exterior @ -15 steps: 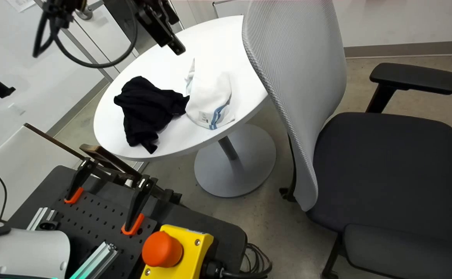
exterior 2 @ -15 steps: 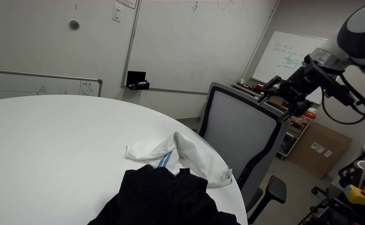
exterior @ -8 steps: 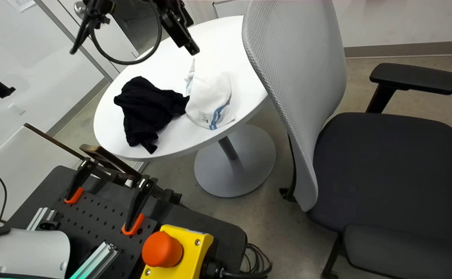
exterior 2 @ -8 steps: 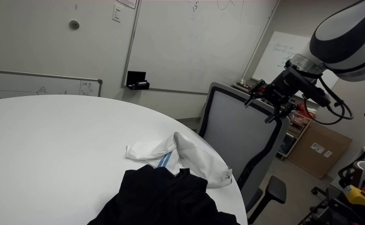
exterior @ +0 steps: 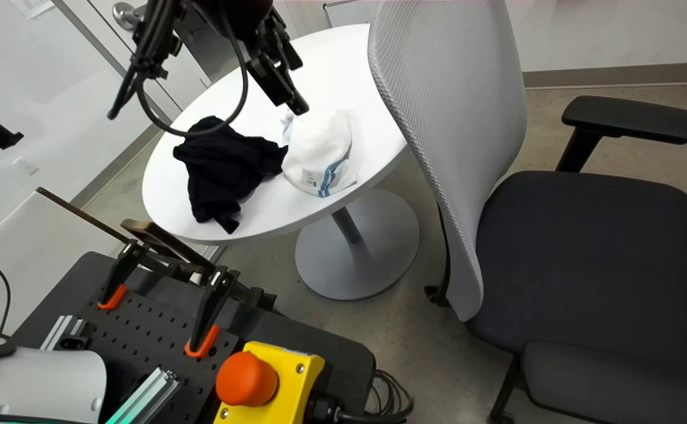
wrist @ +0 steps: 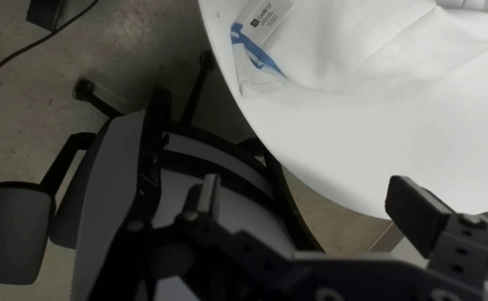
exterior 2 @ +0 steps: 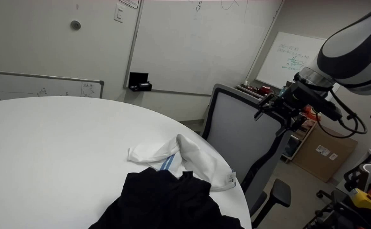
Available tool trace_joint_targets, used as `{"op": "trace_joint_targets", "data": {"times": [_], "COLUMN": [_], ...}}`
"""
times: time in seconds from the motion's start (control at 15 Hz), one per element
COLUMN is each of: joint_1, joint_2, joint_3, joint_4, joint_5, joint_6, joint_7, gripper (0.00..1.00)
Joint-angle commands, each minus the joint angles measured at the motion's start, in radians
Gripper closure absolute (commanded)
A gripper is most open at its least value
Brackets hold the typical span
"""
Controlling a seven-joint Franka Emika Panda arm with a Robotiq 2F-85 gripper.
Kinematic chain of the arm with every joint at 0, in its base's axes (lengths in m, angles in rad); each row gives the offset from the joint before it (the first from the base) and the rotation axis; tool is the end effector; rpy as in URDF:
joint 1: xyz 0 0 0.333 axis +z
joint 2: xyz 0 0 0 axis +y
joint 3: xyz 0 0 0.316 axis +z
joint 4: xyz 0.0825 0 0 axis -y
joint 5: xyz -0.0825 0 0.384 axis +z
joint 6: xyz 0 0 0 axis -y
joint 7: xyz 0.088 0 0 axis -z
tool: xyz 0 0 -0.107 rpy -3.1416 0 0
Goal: Hang the white towel on the backrest of the grey chair
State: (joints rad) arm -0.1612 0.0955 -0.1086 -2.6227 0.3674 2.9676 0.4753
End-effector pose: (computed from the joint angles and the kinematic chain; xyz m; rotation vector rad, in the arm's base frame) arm 0.4297 -0.1450 0.2402 -2.5579 1.5637 -0.3563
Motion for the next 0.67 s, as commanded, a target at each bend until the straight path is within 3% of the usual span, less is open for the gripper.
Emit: {"op": "trace_joint_targets", "data": {"times": [0.0, 0.27, 0.6], "joint_1": [0.03, 0.012, 0.076], "joint_2": [0.092, 0.223, 0.376], "joint_3": [-0.017, 0.042, 0.037], "joint_4": [-0.006, 0.03, 0.115], "joint_5": [0.033, 0.082, 0.129], "joint_6": [0.172, 0.334, 0.33], "joint_7": [0.067, 0.136, 0.221], "gripper": [0.0, 0.0, 0.0]}}
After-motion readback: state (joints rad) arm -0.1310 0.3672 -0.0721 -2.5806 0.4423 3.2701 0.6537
